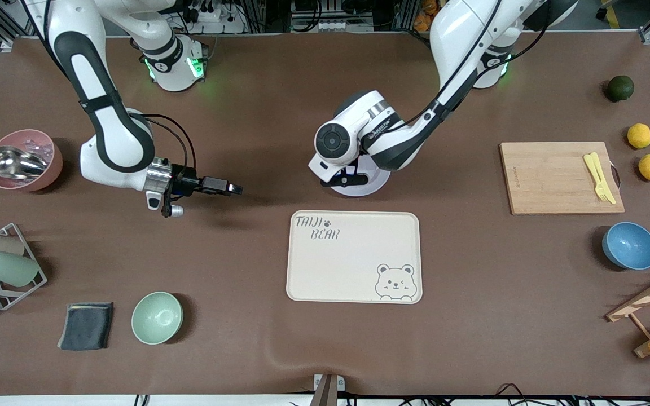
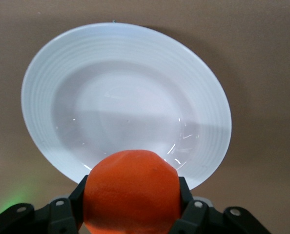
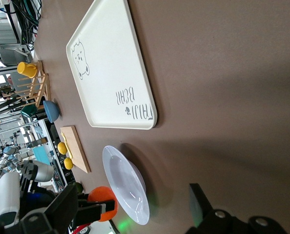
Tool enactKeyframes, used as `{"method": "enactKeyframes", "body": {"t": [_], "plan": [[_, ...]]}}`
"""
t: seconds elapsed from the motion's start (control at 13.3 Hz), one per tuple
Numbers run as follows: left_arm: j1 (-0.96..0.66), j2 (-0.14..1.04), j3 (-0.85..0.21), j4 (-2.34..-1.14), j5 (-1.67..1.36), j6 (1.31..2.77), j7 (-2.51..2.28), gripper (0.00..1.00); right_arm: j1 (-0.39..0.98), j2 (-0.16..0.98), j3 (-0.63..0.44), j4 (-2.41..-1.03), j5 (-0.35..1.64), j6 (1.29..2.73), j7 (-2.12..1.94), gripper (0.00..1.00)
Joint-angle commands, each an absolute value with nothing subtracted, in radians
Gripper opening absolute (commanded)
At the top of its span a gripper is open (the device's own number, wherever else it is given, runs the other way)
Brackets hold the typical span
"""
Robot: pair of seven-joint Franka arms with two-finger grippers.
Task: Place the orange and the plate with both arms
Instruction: 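Carry the orange with the left gripper over the white plate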
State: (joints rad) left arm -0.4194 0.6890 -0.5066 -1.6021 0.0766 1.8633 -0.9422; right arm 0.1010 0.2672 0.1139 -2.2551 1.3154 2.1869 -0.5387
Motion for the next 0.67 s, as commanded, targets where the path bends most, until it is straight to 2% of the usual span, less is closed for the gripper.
{"method": "enactKeyframes", "body": {"t": [0.0, 0.3, 0.45, 0.52, 0.6], "plan": [[-0.451, 0.738, -0.492, -1.575, 0.092, 1.873, -0.989, 0.03, 0.115, 0.259, 0.110, -2.269, 1.348, 2.201, -0.561, 1.00], [-0.500, 0.776, -0.437, -1.578, 0.117, 1.894, -1.005, 0.04, 0.114, 0.259, 0.110, -2.269, 1.348, 2.200, -0.561, 1.00], [-0.497, 0.775, -0.436, -1.578, 0.118, 1.894, -1.005, 0.10, 0.114, 0.259, 0.110, -2.269, 1.350, 2.200, -0.561, 1.00], [-0.497, 0.773, -0.436, -1.578, 0.118, 1.894, -1.005, 0.29, 0.114, 0.259, 0.110, -2.269, 1.350, 2.201, -0.561, 1.00], [-0.497, 0.772, -0.434, -1.577, 0.118, 1.894, -1.006, 0.69, 0.115, 0.259, 0.112, -2.269, 1.359, 2.201, -0.561, 1.00]]}}
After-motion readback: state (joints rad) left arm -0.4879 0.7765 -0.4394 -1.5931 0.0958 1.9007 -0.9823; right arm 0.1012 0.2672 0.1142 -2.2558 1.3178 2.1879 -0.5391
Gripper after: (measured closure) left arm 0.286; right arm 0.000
